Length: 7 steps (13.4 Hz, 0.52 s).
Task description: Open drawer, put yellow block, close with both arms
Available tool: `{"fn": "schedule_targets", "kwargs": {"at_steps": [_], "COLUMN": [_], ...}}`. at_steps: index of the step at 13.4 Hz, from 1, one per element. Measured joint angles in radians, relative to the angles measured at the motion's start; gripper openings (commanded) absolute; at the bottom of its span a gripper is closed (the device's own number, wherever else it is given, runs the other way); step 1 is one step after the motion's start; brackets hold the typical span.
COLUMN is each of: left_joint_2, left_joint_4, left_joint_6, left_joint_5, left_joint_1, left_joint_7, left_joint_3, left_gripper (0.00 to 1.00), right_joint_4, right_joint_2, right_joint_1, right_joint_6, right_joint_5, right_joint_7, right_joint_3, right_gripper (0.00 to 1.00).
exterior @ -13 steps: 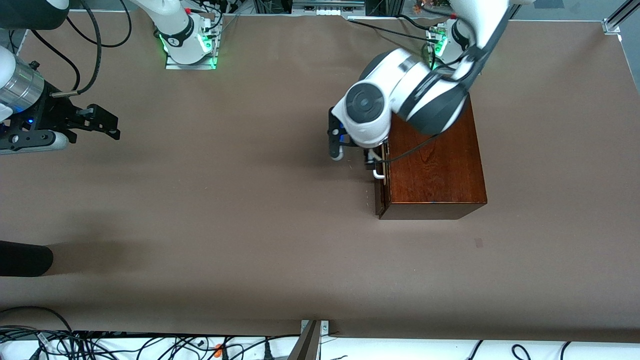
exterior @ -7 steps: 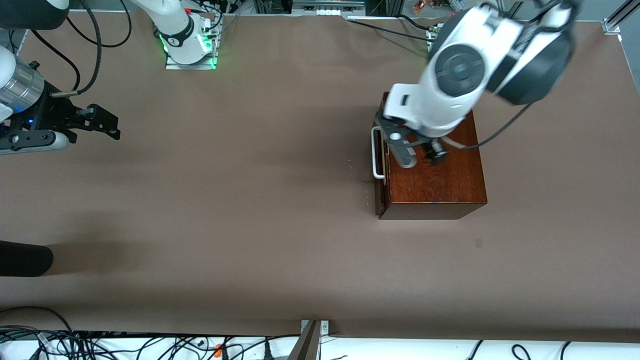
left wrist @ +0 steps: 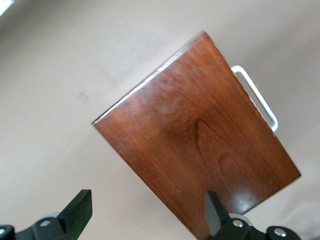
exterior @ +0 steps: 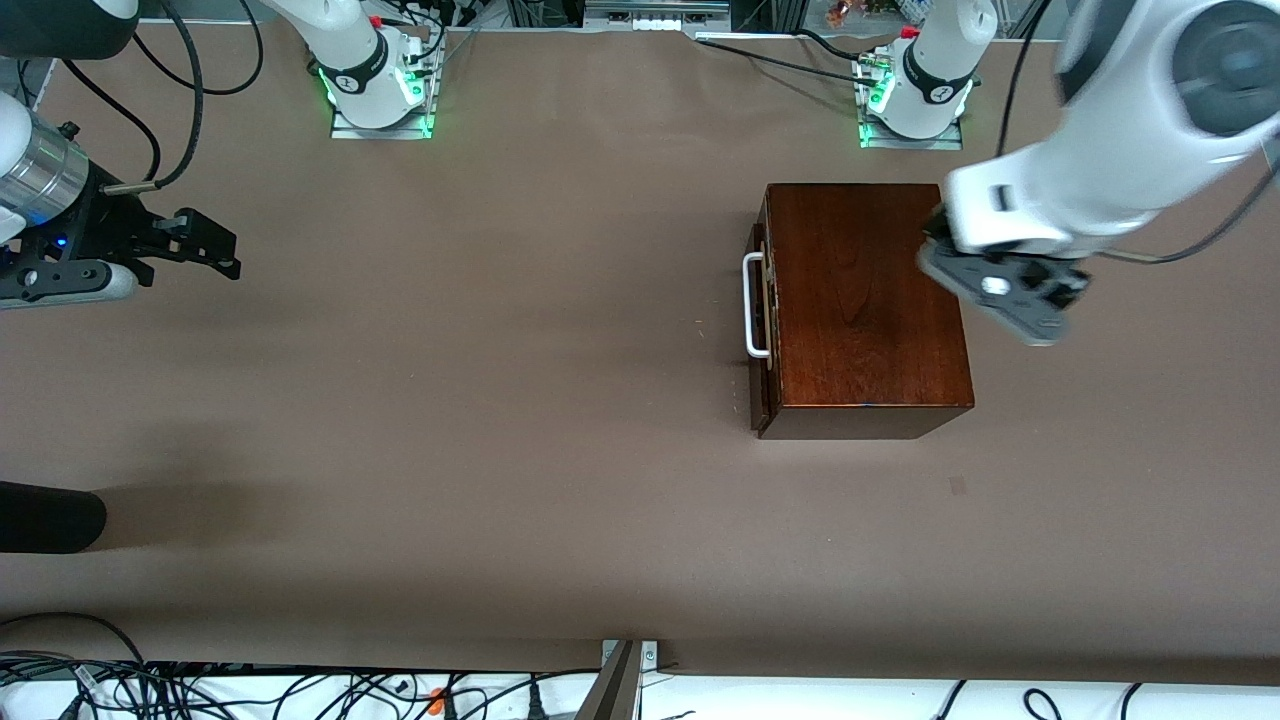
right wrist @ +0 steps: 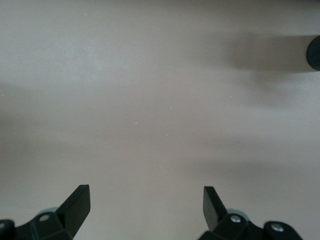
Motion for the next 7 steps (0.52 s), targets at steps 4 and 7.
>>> {"fn": "schedule_targets", "kwargs": {"at_steps": [4, 7], "left_joint_2": [-0.146, -0.225], "left_joint_4": [-0.25, -0.39], "left_joint_6": [0.218, 0.293], "left_joint_5": [-0.093, -0.093], "left_joint_1": [0.006, 0.018], "left_joint_7": [-0.132, -0.197], "left_joint_3": [0.196, 0.238], "left_gripper": [1.0, 1.0], "right_joint_4": [0.0, 0.0], "right_joint_2": [0.0, 0.0], "right_joint_1": [0.0, 0.0], "right_joint_6": [0.0, 0.0], "right_joint_5": [0.0, 0.0], "right_joint_7": [0.0, 0.0], "right_joint_3": [0.0, 0.0], "right_gripper": [1.0, 1.0]}}
